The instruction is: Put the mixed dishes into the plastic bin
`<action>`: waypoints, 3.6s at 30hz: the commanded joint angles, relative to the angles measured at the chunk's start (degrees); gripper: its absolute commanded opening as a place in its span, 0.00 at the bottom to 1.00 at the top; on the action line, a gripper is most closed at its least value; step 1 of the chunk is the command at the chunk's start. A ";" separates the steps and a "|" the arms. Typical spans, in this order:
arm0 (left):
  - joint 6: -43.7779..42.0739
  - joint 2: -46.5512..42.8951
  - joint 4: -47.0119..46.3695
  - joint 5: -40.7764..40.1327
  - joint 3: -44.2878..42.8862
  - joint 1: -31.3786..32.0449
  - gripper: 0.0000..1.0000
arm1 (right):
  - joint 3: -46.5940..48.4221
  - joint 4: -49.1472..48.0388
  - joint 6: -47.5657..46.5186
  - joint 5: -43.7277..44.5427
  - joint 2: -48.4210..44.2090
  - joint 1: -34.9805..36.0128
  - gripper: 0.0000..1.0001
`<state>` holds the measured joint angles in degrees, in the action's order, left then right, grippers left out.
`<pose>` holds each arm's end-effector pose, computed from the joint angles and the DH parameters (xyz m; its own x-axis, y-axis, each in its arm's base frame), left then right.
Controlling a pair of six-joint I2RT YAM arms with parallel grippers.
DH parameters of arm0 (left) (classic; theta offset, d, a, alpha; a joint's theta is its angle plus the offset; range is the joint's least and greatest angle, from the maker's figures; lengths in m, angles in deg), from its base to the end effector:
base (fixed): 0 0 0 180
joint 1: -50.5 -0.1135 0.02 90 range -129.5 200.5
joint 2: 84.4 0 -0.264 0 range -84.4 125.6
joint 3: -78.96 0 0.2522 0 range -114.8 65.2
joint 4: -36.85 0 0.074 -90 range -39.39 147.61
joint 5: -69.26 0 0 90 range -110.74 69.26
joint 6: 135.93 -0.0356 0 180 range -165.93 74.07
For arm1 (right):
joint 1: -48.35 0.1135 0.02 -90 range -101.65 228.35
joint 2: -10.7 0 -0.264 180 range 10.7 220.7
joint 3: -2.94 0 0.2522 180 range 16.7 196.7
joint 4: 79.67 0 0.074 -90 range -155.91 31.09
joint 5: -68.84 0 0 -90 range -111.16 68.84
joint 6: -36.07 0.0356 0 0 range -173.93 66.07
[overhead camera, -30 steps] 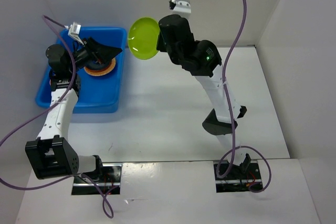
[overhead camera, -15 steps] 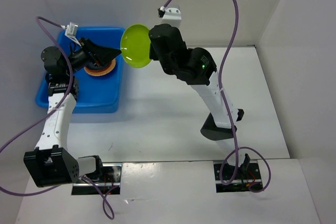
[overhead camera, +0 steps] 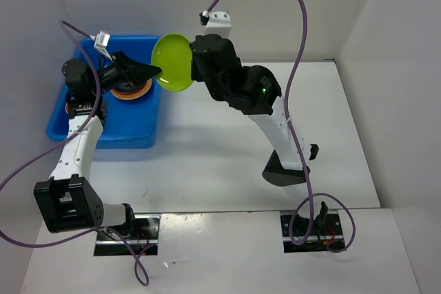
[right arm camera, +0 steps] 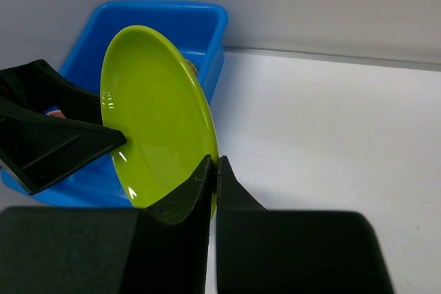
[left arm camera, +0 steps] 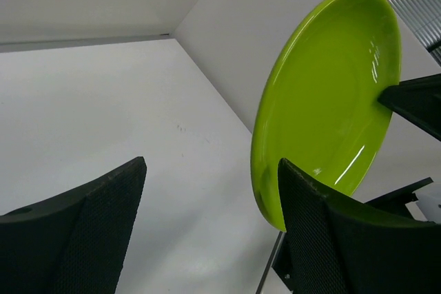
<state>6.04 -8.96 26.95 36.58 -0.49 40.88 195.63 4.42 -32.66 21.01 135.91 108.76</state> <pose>0.2966 0.0199 0.4091 -0.4174 -0.5021 -0.7574 0.6274 0.4437 -0.6399 0.2010 0.3056 0.5335 -0.2501 0.1041 -0.9626 -0.2534 0.9525 0.1688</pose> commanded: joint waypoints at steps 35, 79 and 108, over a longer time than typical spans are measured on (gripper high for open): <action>-11.97 -6.98 19.27 -38.41 -5.15 -3.02 0.00 | -7.53 4.12 3.16 16.78 -2.76 -4.94 1.00; 1.99 37.24 7.40 -52.39 -11.04 -8.21 0.00 | -125.58 -63.64 7.29 -1.66 -65.27 -13.91 1.00; -15.64 23.45 34.46 -55.02 -18.77 -5.59 1.00 | -116.81 -59.18 11.94 -7.01 -52.98 -14.43 1.00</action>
<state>-1.68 19.87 54.65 -17.14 -16.99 33.31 74.00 -55.91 -23.50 14.28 79.54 94.70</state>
